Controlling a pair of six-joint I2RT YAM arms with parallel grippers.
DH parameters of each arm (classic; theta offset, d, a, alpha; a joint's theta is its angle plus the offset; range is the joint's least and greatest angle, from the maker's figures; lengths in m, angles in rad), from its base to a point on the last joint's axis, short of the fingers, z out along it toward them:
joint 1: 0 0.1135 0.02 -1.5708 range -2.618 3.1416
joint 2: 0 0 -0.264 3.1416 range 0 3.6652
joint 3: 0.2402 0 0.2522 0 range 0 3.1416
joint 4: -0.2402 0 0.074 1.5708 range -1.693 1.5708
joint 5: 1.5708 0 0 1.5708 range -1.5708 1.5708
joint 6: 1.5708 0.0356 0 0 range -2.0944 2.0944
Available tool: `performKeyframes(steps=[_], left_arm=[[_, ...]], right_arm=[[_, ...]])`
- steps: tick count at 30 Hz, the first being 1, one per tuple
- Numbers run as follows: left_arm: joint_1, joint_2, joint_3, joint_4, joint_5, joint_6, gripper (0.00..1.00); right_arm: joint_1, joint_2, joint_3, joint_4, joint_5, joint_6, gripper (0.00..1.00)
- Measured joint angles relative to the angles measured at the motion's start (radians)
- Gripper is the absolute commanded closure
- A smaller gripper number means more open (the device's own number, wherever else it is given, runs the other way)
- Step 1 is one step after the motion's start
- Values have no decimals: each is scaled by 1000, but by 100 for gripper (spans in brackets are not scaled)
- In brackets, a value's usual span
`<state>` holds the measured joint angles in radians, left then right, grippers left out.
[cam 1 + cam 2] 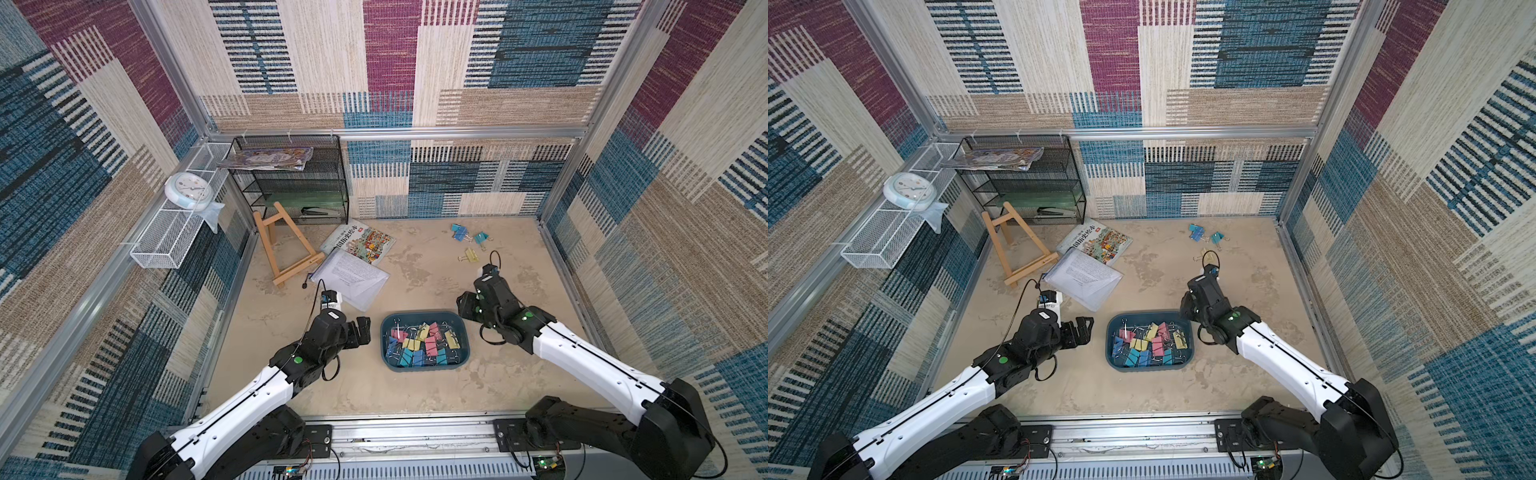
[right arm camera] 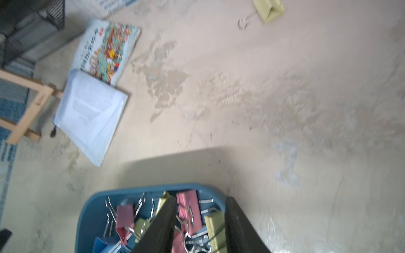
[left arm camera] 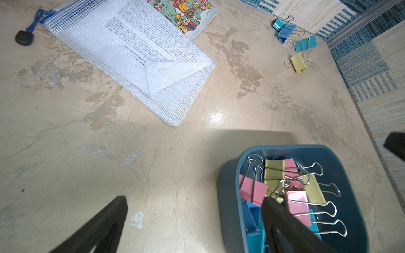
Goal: Put the binder clips in the storage box
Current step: Pick up the binder clip at the center of the board.
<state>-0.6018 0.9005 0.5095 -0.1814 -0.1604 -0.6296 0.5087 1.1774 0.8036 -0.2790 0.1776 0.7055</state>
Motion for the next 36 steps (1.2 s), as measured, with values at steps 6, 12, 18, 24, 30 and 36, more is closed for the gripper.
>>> performKeyframes(steps=[6,12,18,24,30,36], left_arm=[[1,-8,0,0,0,0,1],[2,8,0,2,7,0,0],[2,35,10,9,8,0,0],[2,62,15,25,8,0,1],[3,100,18,40,8,3,0],[3,121,31,45,11,3,1]], right_arm=[[-350,192,127,137,-240,-60,58],[-561,517,349,209,-454,-72,55],[-584,824,651,169,-496,-167,57],[-577,1042,916,53,-398,-343,56],[-537,1132,989,-16,-350,-452,56],[-523,1179,1036,-39,-331,-484,66]])
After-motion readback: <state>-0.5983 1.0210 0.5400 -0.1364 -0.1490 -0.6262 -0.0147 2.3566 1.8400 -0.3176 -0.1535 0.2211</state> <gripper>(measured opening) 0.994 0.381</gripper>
